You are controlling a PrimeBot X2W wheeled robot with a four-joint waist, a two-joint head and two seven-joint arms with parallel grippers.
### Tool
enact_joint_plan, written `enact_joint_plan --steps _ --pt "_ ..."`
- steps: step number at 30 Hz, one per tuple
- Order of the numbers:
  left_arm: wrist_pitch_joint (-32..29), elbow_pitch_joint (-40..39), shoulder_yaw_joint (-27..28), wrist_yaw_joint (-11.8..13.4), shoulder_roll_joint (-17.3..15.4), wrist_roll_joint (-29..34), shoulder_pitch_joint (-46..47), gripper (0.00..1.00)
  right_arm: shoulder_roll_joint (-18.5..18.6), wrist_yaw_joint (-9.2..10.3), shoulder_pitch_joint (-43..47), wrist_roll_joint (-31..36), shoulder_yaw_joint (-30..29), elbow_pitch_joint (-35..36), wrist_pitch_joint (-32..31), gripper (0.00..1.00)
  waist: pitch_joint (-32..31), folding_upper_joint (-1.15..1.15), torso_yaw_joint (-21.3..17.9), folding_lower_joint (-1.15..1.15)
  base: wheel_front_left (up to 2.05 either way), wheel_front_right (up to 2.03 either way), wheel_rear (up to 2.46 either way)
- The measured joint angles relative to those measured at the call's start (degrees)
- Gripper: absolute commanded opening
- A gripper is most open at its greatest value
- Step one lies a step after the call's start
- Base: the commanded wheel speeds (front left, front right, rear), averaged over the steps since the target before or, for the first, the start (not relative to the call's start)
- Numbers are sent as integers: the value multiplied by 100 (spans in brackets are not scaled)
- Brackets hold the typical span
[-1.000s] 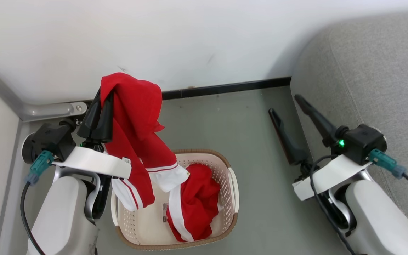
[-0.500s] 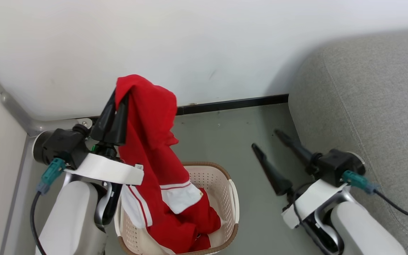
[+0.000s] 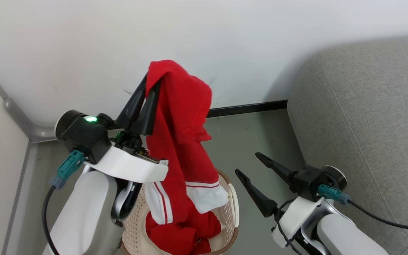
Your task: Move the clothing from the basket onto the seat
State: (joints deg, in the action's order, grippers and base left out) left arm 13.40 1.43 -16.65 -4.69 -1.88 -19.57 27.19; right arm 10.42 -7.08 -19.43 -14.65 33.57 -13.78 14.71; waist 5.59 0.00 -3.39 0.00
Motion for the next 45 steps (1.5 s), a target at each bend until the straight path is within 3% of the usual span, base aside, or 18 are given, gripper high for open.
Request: enact_joint_plan --steps 10,23,24,26,27,45 --pt "-225 -437 -509 9 -2 -90 325 0 -66 0 -238 -9 112 -4 -1 100 -43 0 -11 0 0 0 0" --pt "-482 -847 -1012 198 -7 -311 521 0 -129 0 -352 -103 264 -7 0 100 -65 0 -31 0 0 0 0" --pt "-485 -851 -1026 203 -5 -312 521 0 -129 0 -352 -112 286 -10 -1 62 -69 0 -29 0 0 0 0" --pt "-541 -854 -1049 231 -8 -312 522 0 -129 0 -353 -174 343 -22 -1 14 -73 0 -25 0 0 0 0" --pt "-571 -853 -1067 260 -9 -312 522 0 -127 0 -356 -199 382 -36 -1 0 -74 0 -22 0 0 0 0" --pt "-827 -727 -1154 466 -16 -311 534 0 -90 0 -458 -354 564 -87 -1 0 -28 0 -36 0 0 0 0"
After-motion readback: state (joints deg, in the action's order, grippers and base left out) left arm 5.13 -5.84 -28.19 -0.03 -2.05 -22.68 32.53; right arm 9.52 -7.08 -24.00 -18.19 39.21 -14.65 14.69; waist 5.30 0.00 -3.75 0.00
